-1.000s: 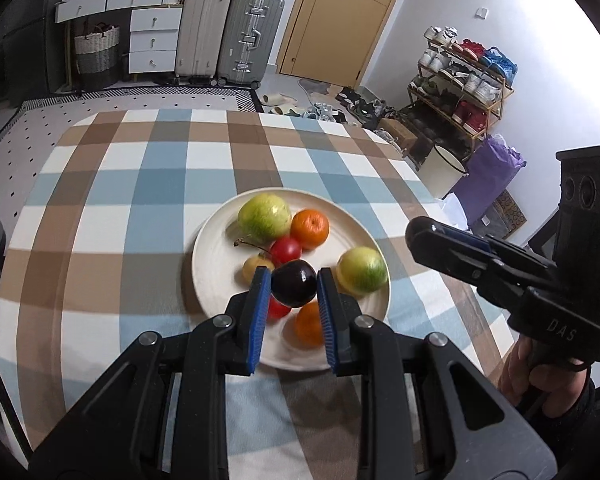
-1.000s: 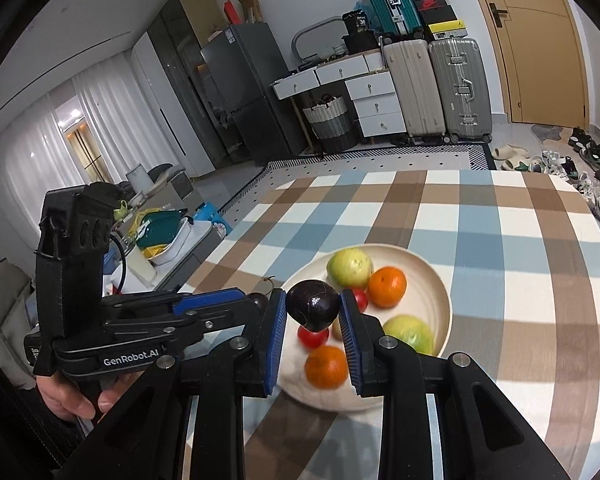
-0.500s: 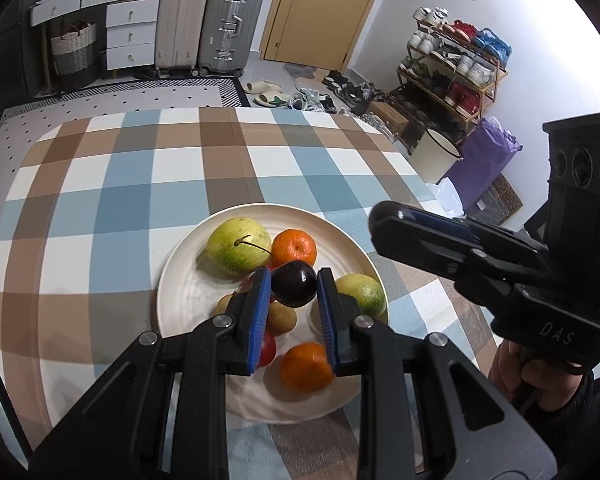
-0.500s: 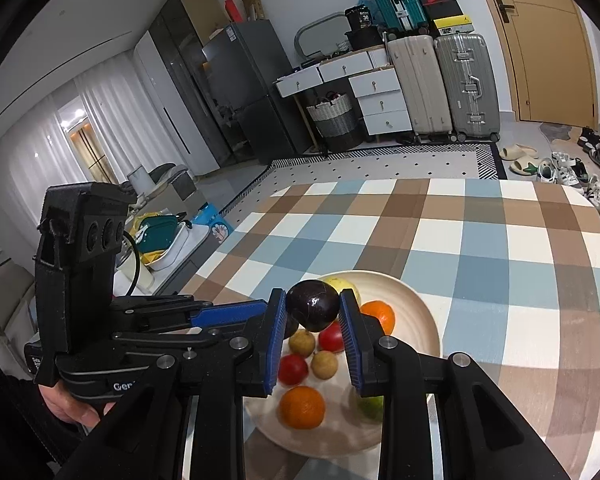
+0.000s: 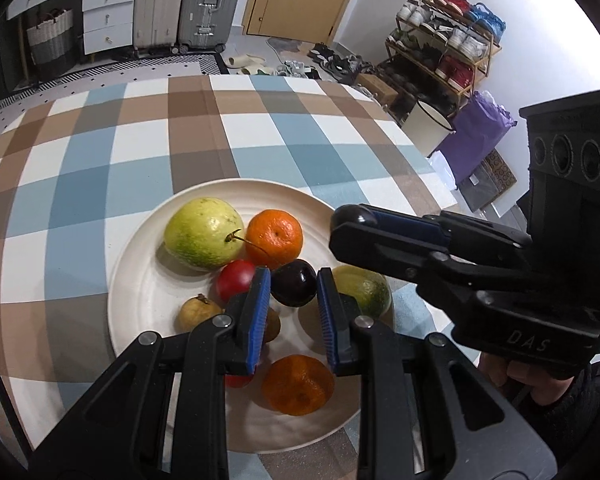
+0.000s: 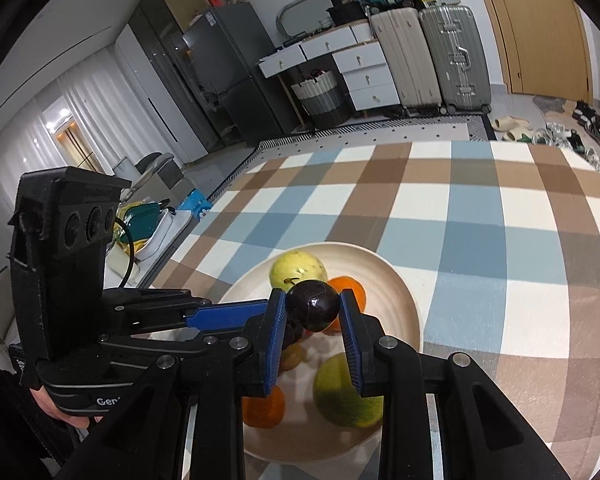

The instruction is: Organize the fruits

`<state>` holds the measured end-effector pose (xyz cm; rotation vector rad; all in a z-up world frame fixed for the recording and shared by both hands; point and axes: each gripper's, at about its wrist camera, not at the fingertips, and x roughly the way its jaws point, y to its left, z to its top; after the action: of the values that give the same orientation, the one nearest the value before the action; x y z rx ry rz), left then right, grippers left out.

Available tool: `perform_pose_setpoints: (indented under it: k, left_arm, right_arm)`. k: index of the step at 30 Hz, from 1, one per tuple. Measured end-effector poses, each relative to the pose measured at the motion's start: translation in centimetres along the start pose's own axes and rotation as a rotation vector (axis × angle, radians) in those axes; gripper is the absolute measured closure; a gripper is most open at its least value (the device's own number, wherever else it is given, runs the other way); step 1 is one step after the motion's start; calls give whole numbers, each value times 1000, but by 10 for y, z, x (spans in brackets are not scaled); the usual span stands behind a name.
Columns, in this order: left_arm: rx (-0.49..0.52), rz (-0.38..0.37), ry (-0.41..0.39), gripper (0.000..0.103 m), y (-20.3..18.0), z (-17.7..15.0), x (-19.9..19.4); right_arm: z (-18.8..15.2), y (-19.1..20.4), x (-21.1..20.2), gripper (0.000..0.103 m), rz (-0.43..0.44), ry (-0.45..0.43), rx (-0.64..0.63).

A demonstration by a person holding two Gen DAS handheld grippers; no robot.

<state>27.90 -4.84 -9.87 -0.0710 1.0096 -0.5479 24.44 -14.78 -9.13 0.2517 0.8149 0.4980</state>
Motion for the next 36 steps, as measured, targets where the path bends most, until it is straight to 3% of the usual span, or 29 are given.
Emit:
perform_pose_setpoints:
  k: [9, 11, 13, 14, 22, 28, 31, 36]
  left_arm:
    - [-11, -4, 11, 82, 3, -1, 8]
    - [-11, 10, 13, 81, 3, -1, 7]
    - [11, 34, 0, 76, 1, -2, 2]
    - [15, 26, -4, 75, 0, -3, -2]
    - [-11, 39, -86, 56, 4, -8, -41]
    - [-39, 120, -161, 35, 5, -23, -71]
    - [-45, 157, -197, 25, 2, -31, -83]
    - [-27, 225, -305, 20, -7, -50, -112]
  right_arm:
    - [-3, -7, 5, 75, -7, 2, 18]
    - [-3, -8, 5, 70, -12, -1, 26]
    - [-3, -10, 2, 56, -15, -9, 35]
    - [-3, -11, 0, 53, -15, -18, 37]
    - [-1, -7, -23, 51, -35, -74, 36]
    - [-3, 3, -50, 23, -71, -147, 30]
    - [-8, 11, -60, 17, -100, -165, 18]
    - [-21, 28, -75, 5, -135, -186, -8]
